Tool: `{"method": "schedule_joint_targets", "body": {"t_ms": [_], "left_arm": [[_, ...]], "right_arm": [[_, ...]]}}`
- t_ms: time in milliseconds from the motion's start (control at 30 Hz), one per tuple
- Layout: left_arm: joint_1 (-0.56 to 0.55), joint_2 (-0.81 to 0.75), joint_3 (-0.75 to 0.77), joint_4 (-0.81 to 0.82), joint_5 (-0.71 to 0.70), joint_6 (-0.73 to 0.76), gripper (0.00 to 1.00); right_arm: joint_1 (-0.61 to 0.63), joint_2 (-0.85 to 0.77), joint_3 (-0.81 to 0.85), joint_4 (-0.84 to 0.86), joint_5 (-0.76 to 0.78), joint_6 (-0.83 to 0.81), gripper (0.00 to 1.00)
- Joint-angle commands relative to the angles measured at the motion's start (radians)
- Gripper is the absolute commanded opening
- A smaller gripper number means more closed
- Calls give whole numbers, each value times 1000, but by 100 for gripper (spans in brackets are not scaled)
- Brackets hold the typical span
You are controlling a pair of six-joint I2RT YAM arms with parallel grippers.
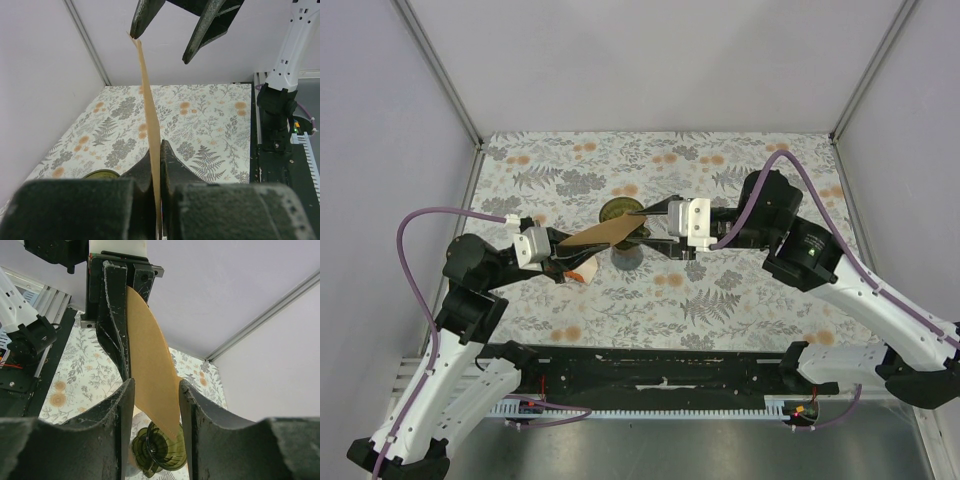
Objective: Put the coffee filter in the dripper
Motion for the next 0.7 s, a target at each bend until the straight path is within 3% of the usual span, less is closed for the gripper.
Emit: {"method": "schedule_joint_targets", "body": {"t_ms": [0, 333, 667], "left_arm": [[3, 2, 18, 7, 20, 31, 2], [3, 4, 16, 9, -5, 31, 2], [3, 2, 18, -57, 40, 120, 2]], "right_arm": [[6, 7, 46, -2, 2, -8, 46], [6, 7, 51, -64, -31, -7, 38], [5, 33, 75, -58, 60, -47, 41]]}}
